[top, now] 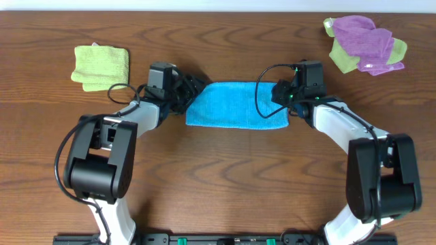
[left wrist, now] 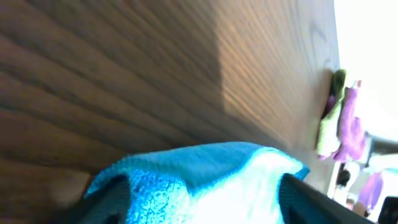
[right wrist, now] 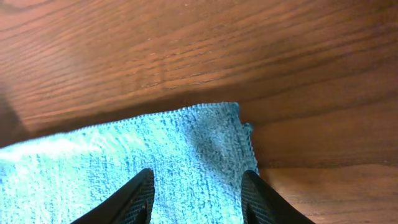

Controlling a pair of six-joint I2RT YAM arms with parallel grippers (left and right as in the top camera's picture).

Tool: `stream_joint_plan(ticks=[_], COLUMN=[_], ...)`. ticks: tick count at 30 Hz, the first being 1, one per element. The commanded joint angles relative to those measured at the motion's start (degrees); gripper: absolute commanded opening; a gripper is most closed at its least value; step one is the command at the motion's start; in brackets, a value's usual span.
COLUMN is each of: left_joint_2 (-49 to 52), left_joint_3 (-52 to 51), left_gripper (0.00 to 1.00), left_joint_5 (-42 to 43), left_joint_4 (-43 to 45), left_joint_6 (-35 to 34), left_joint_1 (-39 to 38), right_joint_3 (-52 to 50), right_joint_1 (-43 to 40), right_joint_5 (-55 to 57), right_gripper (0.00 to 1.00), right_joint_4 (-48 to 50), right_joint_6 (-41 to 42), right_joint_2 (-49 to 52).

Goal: Fold the cloth

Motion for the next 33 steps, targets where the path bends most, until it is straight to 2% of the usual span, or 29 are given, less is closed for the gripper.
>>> stream_joint_plan(ticks=[1,7,11,14,16,17,19,20,26,27,33], left_joint_2=[-2.38,-6.64,-10.05,-12.00,-12.41,-12.41,-12.37,-12.37,-12.13,-12.13,-11.34], left_joint_3=[0.66,0.66,0.74,1.44,2.38,3.04,3.69,3.72,3.72,3.72,3.74], left_gripper=[0.96,0.95,0.96,0.96,0.99,0.95,0.73,0.56,0.09,0.06,0.05], left_joint_5=[1.49,4.00,4.52,4.59,4.50,4.33,3.21,2.71,-0.61,-1.99,-7.80], left_joint_4=[-0.24,-0.66,-1.95,-7.37,-12.46,-15.74,-20.28,-21.70,-22.71,-22.75,-21.35], left_joint_6=[1.90,2.32,2.60,5.55,8.00,9.40,11.04,11.54,11.45,11.45,11.45], left_joint_1=[2.16,4.74,4.96,4.46,3.96,3.56,2.73,2.10,-0.68,-1.33,-3.85], right_joint_3=[1.01,1.01,1.01,1.01,1.01,1.01,1.01,1.01,0.98,0.98,0.92], right_joint_1=[0.42,0.42,0.35,0.35,0.35,0.35,0.35,0.35,0.37,0.37,0.37], right_joint_5=[-0.90,-0.90,-0.94,-0.94,-1.62,-2.54,-4.28,-5.35,-8.04,-8.20,-8.24], right_gripper=[0.45,0.42,0.43,0.45,0.46,0.46,0.46,0.46,0.48,0.48,0.50], right_joint_4=[-0.26,-3.56,-9.68,-15.74,-20.46,-22.69,-26.77,-28.28,-31.01,-31.43,-34.56], right_joint_6=[0.20,0.85,2.99,4.96,6.34,6.47,8.61,9.22,10.71,11.10,12.83], right_joint_2=[-3.48,-8.31,-11.76,-13.64,-14.47,-14.67,-14.82,-14.82,-14.82,-14.82,-14.82])
